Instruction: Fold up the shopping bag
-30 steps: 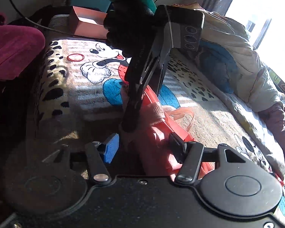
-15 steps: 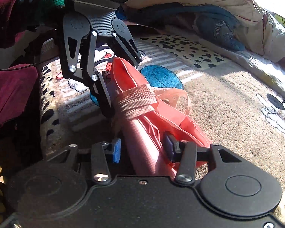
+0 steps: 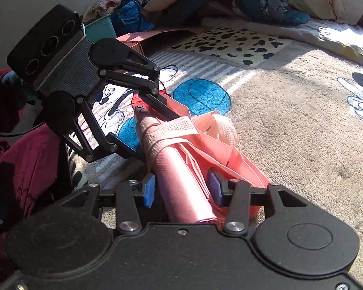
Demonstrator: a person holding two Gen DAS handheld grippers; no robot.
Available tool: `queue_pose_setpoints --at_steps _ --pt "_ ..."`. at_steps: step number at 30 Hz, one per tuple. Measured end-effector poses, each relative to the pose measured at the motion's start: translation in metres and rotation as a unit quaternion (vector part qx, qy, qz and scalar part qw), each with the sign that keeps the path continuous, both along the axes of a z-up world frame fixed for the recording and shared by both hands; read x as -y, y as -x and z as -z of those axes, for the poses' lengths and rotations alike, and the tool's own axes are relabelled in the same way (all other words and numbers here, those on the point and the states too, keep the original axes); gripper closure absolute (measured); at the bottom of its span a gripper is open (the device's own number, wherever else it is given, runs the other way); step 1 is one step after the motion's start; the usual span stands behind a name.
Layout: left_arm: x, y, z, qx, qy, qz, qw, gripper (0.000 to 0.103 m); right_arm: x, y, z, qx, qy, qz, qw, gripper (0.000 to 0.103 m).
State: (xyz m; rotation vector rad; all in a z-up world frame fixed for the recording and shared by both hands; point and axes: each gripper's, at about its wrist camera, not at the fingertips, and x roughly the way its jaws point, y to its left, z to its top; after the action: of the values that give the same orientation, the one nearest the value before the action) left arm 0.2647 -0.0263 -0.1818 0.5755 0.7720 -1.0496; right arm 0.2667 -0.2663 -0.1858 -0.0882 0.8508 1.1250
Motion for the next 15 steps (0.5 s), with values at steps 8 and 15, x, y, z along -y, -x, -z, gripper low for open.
queue_pose_setpoints --at_steps 8,15 --pt "0.003 -0.046 0.0 -0.139 -0.018 0.025 0.9898 0.054 0.0 0.05 -0.018 0.175 0.01 0.055 0.983 0.052" --pt "-0.009 -0.06 0.008 -0.233 0.011 0.001 0.9723 0.054 0.007 0.051 -0.012 0.169 -0.008 0.063 0.984 0.059"
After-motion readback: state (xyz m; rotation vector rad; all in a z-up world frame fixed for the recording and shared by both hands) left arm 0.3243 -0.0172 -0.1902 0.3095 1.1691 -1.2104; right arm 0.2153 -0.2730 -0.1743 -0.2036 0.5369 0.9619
